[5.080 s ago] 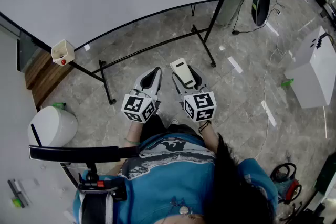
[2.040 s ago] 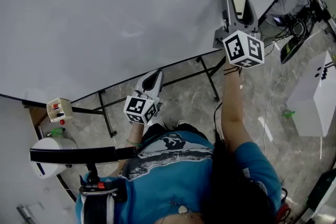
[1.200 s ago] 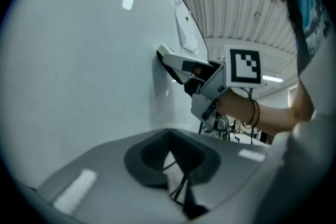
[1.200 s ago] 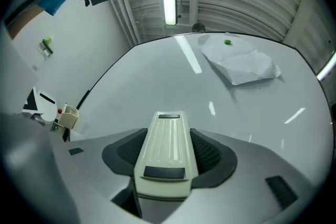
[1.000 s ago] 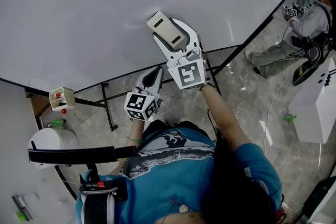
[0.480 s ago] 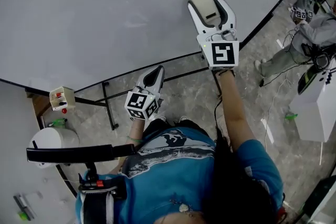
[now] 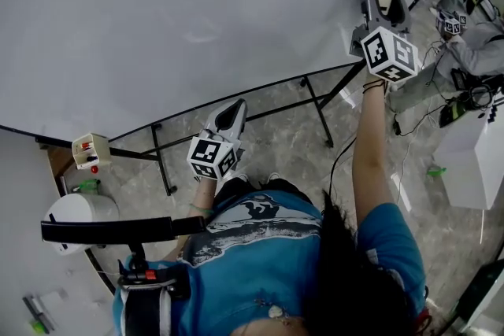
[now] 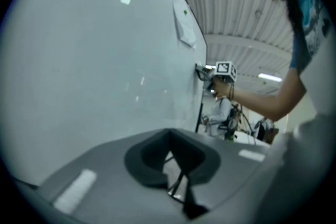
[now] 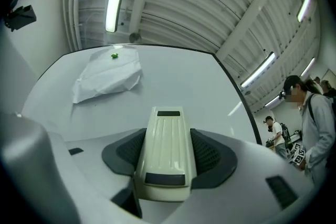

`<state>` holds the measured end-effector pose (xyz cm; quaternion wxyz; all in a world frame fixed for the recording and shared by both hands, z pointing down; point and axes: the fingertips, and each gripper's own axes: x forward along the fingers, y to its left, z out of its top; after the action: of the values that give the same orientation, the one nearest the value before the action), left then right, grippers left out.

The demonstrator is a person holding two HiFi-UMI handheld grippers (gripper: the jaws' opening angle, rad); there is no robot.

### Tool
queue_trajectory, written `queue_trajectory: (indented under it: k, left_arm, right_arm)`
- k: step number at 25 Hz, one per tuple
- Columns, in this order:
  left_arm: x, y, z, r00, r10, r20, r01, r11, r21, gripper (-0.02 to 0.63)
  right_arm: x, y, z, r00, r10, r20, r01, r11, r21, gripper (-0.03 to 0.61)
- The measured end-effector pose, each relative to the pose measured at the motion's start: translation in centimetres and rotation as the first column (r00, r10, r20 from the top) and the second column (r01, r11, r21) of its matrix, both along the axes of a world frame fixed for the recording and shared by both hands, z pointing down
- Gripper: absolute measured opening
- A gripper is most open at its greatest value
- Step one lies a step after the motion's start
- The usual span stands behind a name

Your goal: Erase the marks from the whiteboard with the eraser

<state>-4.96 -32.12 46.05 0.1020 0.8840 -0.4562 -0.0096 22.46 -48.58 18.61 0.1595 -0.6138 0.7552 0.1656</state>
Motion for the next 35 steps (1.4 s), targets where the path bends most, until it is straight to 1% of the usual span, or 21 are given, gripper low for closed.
queue_trajectory:
  k: [5, 9, 13, 15, 18, 21, 24, 27, 29, 30, 32, 33, 35]
  left_arm:
    - [0.2, 0.0, -0.1, 1.0, 0.008, 0.001, -0.008, 1.0, -0.004, 0.005]
    - [0.1, -0.1, 0.0, 1.0, 0.002, 0.001, -0.002, 1.0, -0.009, 0.005]
    - [-0.1, -0.3, 0.1, 1.0, -0.007, 0.0, 0.007, 1.0, -0.01, 0.003]
    - [-0.1, -0.4, 0.1, 1.0, -0.009, 0.002, 0.009, 1.0, -0.011, 0.005]
    - [-0.3, -0.4, 0.2, 1.0, -0.012, 0.002, 0.012, 1.0, -0.016, 0.005]
    - [-0.6, -0.5, 0.3, 1.0, -0.017, -0.002, 0.017, 1.0, -0.015, 0.005]
    - [-0.9, -0.5, 0.4, 1.0, -0.02, -0.002, 0.02, 1.0, -0.014, 0.005]
    - [-0.8, -0.5, 0.1, 1.0, -0.023, 0.001, 0.023, 1.0, -0.012, 0.003]
    - [-1.0, -0.5, 0.2, 1.0, -0.029, 0.001, 0.029, 1.0, -0.012, 0.005]
    - [-1.1, -0.6, 0.2, 0.999, -0.032, 0.0, 0.032, 0.999, -0.013, 0.005]
    - [-1.5, -0.6, 0.4, 0.999, -0.038, -0.003, 0.038, 0.999, -0.015, 0.005]
    - [-1.7, -0.5, 0.4, 0.999, -0.041, -0.005, 0.041, 0.999, -0.017, 0.005]
    - [-2.1, -0.5, 0.7, 0.999, -0.044, -0.007, 0.044, 0.999, -0.021, 0.005]
  right_arm:
    - [0.4, 0.0, 0.0, 0.999, -0.003, 0.038, 0.004, 1.0, -0.004, 0.262]
    - [0.5, 0.0, 0.1, 0.995, -0.016, 0.095, 0.017, 1.0, -0.004, 0.262]
    - [0.0, 0.3, 0.0, 0.995, -0.025, 0.102, 0.025, 1.0, 0.002, 0.262]
    - [-1.3, 0.7, 0.2, 0.996, -0.038, 0.081, 0.038, 0.999, 0.008, 0.262]
    - [-4.2, 1.6, 0.8, 0.998, -0.058, 0.035, 0.058, 0.998, 0.018, 0.262]
    - [-8.3, 2.7, 1.7, 0.995, -0.089, -0.048, 0.09, 0.996, 0.028, 0.262]
    - [-12.9, 4.1, 2.8, 0.982, -0.134, -0.136, 0.139, 0.99, 0.032, 0.262]
    - [-17.0, 5.5, 4.4, 0.957, -0.168, -0.237, 0.18, 0.983, 0.033, 0.262]
    - [-20.0, 6.5, 5.8, 0.927, -0.206, -0.313, 0.227, 0.973, 0.032, 0.262]
    - [-21.6, 7.0, 6.8, 0.906, -0.229, -0.355, 0.251, 0.968, 0.017, 0.262]
    - [-24.9, 8.0, 9.6, 0.855, -0.282, -0.434, 0.289, 0.956, -0.053, 0.262]
    - [-26.6, 8.5, 11.0, 0.831, -0.31, -0.462, 0.304, 0.948, -0.091, 0.262]
    - [-29.3, 9.4, 13.5, 0.795, -0.353, -0.493, 0.329, 0.934, -0.138, 0.262]
